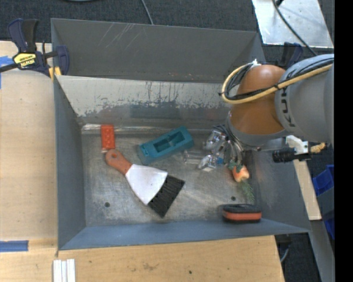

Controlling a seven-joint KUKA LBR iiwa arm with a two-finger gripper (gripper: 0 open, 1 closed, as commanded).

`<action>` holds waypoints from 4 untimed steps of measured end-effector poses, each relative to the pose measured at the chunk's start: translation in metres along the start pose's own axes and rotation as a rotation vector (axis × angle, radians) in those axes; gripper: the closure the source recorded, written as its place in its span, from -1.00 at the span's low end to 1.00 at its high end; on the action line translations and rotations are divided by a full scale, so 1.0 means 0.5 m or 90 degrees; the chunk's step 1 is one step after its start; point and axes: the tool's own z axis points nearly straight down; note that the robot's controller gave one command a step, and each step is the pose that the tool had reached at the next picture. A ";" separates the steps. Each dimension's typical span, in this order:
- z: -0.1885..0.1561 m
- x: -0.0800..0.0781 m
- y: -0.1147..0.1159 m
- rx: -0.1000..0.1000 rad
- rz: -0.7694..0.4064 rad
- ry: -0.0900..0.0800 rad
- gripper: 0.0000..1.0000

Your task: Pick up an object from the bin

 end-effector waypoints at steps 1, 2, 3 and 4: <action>0.000 0.000 0.000 0.000 0.000 0.000 1.00; -0.003 0.001 0.000 0.000 0.000 0.000 1.00; -0.021 0.004 -0.001 0.001 -0.001 0.004 1.00; -0.063 0.003 -0.002 0.001 0.000 0.004 1.00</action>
Offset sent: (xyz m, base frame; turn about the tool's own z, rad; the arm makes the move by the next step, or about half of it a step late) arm -0.0001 0.0001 0.0142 0.0000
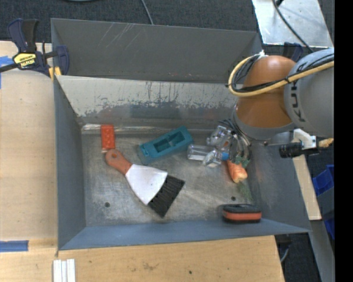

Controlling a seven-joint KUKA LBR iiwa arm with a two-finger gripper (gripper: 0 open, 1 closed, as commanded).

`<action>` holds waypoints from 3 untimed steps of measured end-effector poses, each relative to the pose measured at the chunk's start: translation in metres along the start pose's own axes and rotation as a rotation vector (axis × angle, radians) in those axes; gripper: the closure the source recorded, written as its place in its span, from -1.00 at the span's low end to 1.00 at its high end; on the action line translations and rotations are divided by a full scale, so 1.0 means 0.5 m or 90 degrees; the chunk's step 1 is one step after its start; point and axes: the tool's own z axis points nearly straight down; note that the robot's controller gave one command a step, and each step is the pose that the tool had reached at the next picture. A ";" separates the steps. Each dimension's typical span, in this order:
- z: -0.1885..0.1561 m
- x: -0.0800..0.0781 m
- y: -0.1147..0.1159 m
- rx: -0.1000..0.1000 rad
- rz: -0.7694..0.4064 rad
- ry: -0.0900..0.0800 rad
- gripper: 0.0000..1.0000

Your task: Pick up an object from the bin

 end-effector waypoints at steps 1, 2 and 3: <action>-0.034 -0.003 0.001 -0.001 0.000 -0.005 1.00; -0.047 -0.004 0.001 -0.002 -0.001 -0.007 1.00; -0.051 -0.005 0.001 -0.002 -0.001 -0.007 1.00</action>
Offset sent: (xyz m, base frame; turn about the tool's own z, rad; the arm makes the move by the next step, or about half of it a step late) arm 0.0000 0.0000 0.0053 0.0000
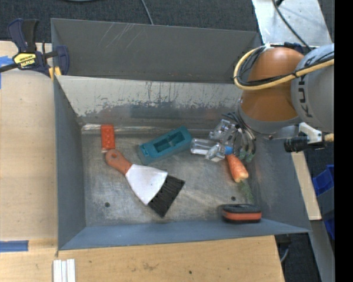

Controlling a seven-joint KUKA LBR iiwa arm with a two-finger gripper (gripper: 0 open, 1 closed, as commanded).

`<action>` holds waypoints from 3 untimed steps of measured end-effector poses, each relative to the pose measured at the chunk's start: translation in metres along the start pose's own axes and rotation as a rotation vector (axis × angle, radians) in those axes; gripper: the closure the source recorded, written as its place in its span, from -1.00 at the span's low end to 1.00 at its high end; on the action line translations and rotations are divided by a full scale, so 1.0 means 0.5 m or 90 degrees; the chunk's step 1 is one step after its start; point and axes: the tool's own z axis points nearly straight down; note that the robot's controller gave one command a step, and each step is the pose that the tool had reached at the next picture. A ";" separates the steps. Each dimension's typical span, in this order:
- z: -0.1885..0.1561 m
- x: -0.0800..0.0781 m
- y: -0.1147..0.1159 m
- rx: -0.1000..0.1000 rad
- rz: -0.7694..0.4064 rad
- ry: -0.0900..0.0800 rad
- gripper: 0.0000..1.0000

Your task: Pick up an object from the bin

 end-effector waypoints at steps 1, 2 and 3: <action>-0.008 0.001 0.000 0.001 0.000 0.003 1.00; -0.024 0.000 -0.001 0.000 0.000 0.002 1.00; -0.033 -0.001 0.000 0.000 -0.001 0.001 1.00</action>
Offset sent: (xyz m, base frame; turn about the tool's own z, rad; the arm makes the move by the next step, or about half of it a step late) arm 0.0001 -0.0001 0.0250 0.0000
